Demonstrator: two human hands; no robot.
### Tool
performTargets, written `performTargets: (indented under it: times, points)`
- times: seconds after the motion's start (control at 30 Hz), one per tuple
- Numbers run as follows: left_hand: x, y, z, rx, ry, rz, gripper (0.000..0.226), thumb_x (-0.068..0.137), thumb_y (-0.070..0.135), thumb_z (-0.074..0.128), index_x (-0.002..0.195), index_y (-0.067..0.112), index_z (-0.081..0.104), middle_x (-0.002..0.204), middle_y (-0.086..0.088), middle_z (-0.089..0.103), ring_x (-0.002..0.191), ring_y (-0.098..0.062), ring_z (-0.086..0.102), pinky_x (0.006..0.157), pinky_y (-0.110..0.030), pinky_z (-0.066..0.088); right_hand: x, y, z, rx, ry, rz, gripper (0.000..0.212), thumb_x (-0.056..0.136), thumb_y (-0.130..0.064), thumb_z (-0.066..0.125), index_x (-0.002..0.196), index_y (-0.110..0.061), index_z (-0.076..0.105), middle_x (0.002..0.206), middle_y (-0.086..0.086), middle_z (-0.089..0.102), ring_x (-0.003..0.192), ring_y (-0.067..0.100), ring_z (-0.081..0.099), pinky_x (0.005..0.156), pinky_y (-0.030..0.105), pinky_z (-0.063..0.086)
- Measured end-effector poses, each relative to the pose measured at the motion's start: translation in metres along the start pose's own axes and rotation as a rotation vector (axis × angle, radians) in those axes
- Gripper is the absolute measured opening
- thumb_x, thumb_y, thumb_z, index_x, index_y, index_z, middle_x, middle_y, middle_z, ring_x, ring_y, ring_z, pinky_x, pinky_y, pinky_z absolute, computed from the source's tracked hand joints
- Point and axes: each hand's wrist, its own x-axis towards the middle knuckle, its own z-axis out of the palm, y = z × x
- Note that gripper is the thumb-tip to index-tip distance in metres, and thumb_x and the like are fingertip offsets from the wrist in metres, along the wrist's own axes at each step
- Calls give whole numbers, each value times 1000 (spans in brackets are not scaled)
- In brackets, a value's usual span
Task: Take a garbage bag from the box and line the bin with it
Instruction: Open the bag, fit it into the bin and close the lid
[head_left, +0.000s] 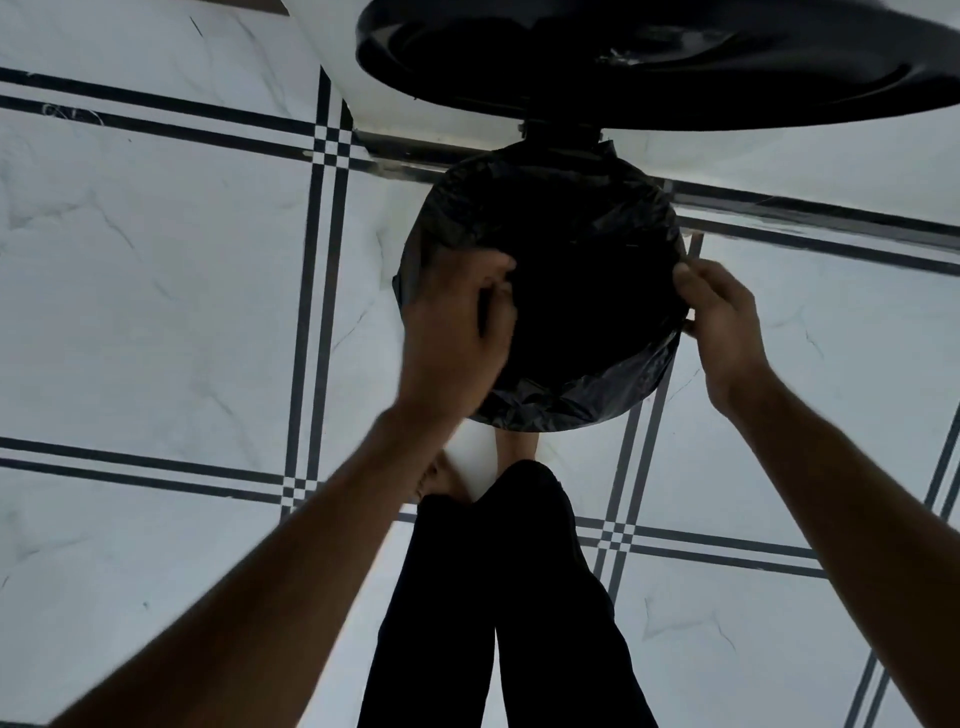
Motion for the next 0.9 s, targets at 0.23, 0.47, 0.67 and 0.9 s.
performTargets:
  times: [0.23,0.47,0.67,0.9]
  points:
    - [-41,13,104,313,-876,-157,68,99,59,18,156,24,9,164,-8,4,151,-25,2,122,-45,1,-13,21,-12,0,-110,-17,25,102,-19,50,118,-16,69,111,-1,73,107,11,66,94,30,52]
    - [-11,-21,96,130,-995,-499,99,69,93,9,153,39,6,165,0,7,150,-29,9,119,-52,10,-5,31,-18,-7,-152,-75,25,102,-15,52,123,-9,64,102,-10,73,103,8,68,90,25,54]
    - [37,-34,89,254,-798,-244,33,95,42,52,109,16,66,107,-8,70,103,-27,64,88,-34,51,-7,32,-21,-1,-191,-69,31,102,-14,50,131,-5,59,117,3,69,114,17,65,101,35,52]
    - [108,-35,84,-11,-646,-689,101,70,90,37,152,33,25,161,1,24,145,-26,28,119,-42,20,-3,35,-25,19,-232,-61,32,101,-17,50,131,-12,60,123,3,70,117,15,65,98,30,52]
